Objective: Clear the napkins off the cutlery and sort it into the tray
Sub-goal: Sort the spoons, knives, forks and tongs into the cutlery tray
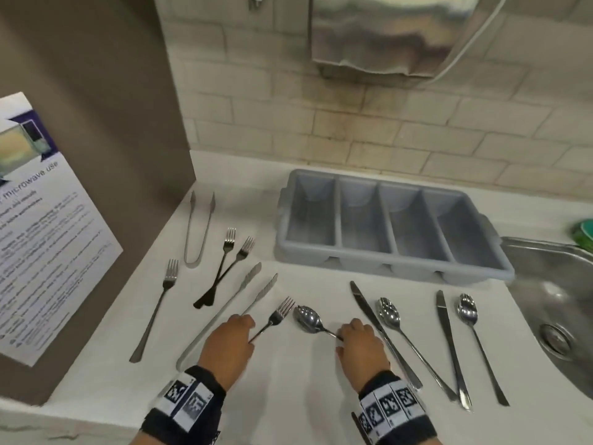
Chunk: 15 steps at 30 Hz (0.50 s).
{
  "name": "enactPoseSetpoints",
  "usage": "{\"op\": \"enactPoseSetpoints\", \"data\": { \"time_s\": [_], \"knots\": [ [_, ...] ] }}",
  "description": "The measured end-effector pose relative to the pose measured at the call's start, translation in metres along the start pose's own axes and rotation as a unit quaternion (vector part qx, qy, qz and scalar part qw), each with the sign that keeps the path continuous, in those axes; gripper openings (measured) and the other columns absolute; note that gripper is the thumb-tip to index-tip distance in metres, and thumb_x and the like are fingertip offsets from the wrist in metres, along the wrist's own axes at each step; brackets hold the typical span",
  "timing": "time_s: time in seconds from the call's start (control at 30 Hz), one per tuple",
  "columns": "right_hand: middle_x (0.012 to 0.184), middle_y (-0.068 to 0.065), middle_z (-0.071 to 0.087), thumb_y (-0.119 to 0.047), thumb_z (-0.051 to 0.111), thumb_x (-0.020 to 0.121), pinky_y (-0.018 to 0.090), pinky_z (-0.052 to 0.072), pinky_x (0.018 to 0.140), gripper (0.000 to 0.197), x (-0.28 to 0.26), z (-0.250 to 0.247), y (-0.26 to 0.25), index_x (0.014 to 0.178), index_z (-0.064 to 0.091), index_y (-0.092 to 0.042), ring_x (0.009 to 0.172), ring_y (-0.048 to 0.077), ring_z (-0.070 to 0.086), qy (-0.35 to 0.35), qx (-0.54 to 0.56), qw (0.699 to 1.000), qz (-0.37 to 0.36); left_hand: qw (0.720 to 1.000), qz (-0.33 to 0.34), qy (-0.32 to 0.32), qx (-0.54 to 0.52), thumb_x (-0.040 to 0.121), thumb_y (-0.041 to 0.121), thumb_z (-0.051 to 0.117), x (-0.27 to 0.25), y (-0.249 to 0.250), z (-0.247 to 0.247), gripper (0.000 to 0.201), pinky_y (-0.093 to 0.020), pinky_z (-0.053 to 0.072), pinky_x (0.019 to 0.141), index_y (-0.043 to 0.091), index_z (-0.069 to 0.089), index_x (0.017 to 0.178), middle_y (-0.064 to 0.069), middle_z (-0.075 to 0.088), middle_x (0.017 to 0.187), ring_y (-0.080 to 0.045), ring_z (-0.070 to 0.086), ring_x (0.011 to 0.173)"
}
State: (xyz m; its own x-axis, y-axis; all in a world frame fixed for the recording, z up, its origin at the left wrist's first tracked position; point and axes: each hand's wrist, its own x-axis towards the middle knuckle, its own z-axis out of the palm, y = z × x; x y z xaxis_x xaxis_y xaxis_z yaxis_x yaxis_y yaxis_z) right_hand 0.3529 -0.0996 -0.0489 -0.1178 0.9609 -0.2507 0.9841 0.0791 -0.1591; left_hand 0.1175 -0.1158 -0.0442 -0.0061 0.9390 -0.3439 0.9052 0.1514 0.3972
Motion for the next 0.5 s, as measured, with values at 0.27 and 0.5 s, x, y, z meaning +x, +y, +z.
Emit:
{"op": "enactPoseSetpoints", "data": {
  "time_s": [0.27, 0.5],
  "knots": [
    [0.073, -0.005, 0.058, -0.021, 0.043, 0.093, 0.029, 0.043, 0.061, 0.003, -0.008, -0.008, 0.011, 0.090, 0.044, -0.021, 0.071, 0.022, 0.057, -0.011, 0.103, 0.995, 0.006, 1.000, 0.015, -0.002, 0.024, 0.097, 0.015, 0.050, 0.011, -0.005, 0.004, 0.015, -0.014, 0.034, 0.059, 0.012, 0.064, 0.102, 0.010, 0.051, 0.077, -0.016, 0.065, 0.097],
    [0.076, -0.003, 0.061, -0.004, 0.050, 0.089, 0.016, 0.043, 0.057, 0.022, 0.058, -0.106, 0.038, 0.081, 0.056, -0.024, 0.061, 0.009, 0.052, 0.219, 0.429, 0.876, 0.038, 0.994, 0.007, 0.041, -0.102, 0.104, 0.020, 0.042, 0.001, 0.005, -0.010, 0.037, -0.020, 0.044, 0.073, 0.043, 0.042, 0.075, 0.003, 0.059, 0.098, -0.014, 0.061, 0.085]
  ]
}}
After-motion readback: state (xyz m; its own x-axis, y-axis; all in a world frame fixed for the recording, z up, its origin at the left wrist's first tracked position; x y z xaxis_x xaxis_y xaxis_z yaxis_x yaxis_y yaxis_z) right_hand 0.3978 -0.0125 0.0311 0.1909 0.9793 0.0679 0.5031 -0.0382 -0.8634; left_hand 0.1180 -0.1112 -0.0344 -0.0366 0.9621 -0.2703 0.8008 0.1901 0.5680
